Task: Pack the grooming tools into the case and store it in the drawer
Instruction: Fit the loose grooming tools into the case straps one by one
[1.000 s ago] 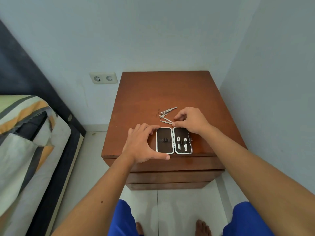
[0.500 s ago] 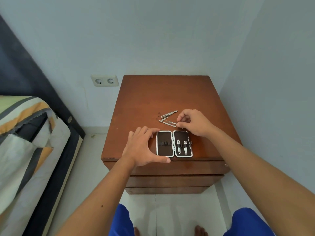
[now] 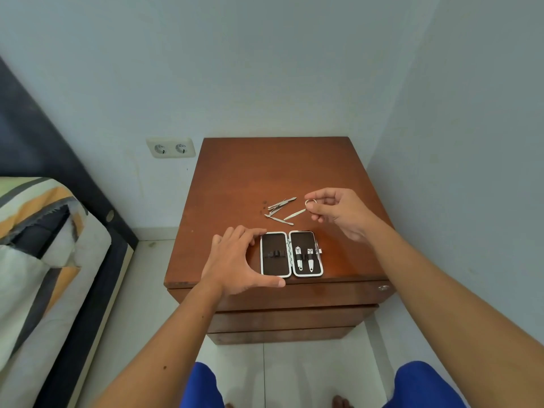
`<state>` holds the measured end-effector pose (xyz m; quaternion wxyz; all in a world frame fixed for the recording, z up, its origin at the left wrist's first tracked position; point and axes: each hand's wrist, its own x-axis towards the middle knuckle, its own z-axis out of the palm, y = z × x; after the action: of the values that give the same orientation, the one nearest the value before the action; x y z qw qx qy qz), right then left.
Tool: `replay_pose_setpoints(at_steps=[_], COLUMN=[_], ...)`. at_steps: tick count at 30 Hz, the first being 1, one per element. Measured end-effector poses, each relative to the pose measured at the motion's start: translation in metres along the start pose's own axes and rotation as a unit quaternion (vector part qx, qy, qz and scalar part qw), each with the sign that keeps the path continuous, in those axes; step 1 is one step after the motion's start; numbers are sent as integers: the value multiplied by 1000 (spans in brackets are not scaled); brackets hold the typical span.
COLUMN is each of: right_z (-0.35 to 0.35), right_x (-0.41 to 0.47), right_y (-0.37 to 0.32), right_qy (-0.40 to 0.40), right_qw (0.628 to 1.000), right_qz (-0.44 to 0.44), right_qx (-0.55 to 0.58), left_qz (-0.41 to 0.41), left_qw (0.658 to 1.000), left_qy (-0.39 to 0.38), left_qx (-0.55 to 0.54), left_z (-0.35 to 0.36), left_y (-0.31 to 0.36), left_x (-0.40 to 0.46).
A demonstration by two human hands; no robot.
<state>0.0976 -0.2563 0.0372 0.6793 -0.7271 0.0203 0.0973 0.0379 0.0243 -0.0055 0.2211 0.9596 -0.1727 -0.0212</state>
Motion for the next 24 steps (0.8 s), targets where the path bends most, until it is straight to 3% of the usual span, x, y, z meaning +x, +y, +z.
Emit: replay_pose_setpoints(at_steps=[13,24], right_z=[-10,-10], right_x=[-14,-20], right_y=[11,22], right_qy=[-31,-39], right_qw=[996,998], right_qz=[36,24], right_qx=[76,49], left_qz=[1,-1], left_qw=[1000,1000], left_qy=[1,2], left_qx=[-9,-7], left_z=[1,1], left_y=[-1,-1], left_x=[0,1])
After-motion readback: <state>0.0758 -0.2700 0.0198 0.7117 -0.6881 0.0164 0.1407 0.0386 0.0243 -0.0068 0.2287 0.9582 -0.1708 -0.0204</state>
